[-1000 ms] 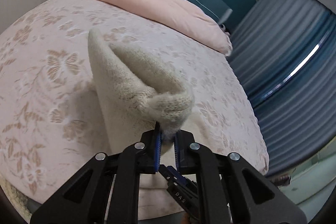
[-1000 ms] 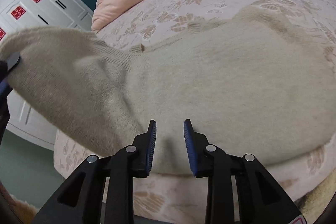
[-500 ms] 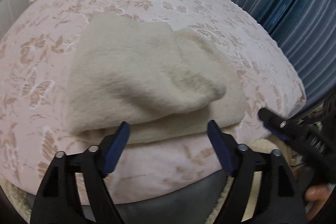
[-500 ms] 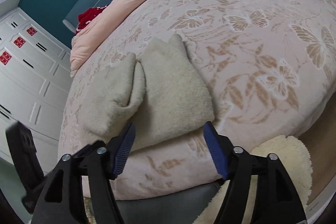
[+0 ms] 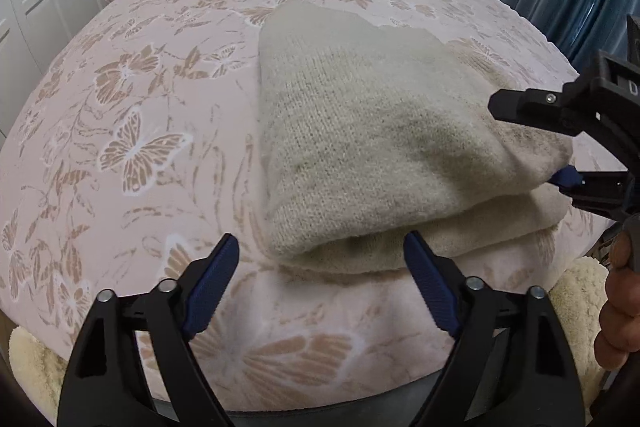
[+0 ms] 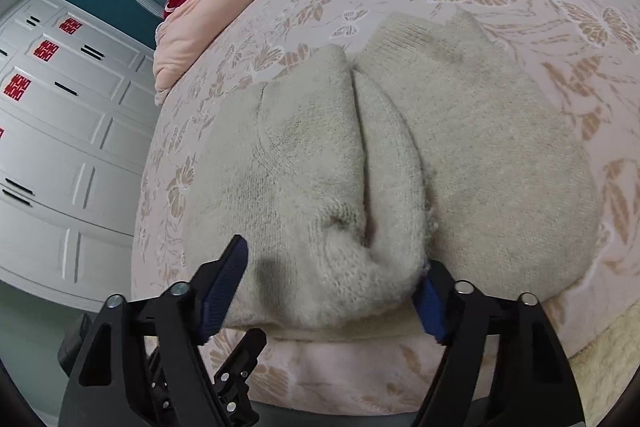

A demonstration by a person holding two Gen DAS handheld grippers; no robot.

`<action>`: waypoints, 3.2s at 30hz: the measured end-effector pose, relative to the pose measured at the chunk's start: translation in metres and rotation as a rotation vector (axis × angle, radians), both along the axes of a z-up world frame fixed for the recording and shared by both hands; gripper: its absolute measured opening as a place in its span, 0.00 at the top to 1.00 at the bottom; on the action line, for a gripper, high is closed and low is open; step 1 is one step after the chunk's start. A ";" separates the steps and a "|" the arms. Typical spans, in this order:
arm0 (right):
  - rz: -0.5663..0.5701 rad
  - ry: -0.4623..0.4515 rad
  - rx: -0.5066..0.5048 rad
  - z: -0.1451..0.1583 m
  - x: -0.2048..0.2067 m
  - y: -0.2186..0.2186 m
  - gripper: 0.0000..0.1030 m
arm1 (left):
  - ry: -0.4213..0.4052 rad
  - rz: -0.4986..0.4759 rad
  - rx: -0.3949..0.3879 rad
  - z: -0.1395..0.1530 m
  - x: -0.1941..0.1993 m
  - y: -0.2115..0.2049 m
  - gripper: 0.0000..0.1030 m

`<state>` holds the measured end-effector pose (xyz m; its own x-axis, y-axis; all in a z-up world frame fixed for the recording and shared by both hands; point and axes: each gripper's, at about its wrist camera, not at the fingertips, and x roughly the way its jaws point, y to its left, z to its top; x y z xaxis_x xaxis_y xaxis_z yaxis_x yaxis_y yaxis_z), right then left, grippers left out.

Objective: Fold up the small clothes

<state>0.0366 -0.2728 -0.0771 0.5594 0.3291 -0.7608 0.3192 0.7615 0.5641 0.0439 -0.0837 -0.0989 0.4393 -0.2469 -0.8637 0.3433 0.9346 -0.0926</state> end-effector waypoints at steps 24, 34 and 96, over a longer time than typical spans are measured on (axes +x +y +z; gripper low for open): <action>-0.165 -0.021 -0.160 -0.014 -0.098 -0.093 0.68 | 0.116 0.011 -0.082 0.007 -0.015 0.000 0.93; 0.034 -0.277 -0.236 0.099 -0.062 -0.030 0.75 | -0.043 0.015 -0.079 0.055 -0.034 -0.002 0.34; 0.397 0.060 -0.318 -0.017 0.004 0.072 0.85 | -0.049 0.088 0.001 0.055 -0.042 0.031 0.13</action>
